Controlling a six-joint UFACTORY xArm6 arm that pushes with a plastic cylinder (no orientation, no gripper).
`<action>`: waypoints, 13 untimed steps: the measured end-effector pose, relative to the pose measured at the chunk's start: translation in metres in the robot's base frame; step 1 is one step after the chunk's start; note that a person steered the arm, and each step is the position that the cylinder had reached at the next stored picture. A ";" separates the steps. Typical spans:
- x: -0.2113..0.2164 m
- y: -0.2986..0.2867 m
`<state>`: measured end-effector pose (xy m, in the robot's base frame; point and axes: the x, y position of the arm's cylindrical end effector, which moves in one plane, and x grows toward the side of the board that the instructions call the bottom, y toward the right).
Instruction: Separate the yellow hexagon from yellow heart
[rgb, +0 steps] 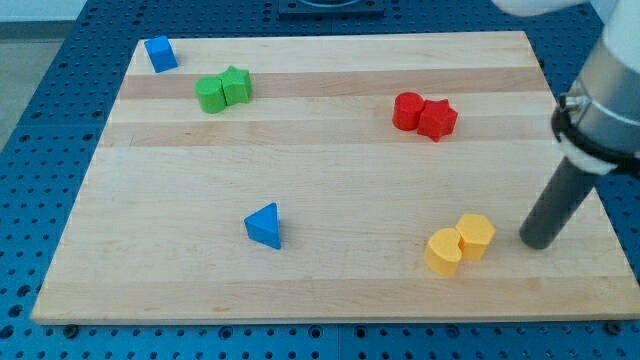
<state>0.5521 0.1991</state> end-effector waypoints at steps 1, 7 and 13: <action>0.037 -0.020; -0.019 -0.055; -0.101 -0.105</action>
<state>0.4512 0.0945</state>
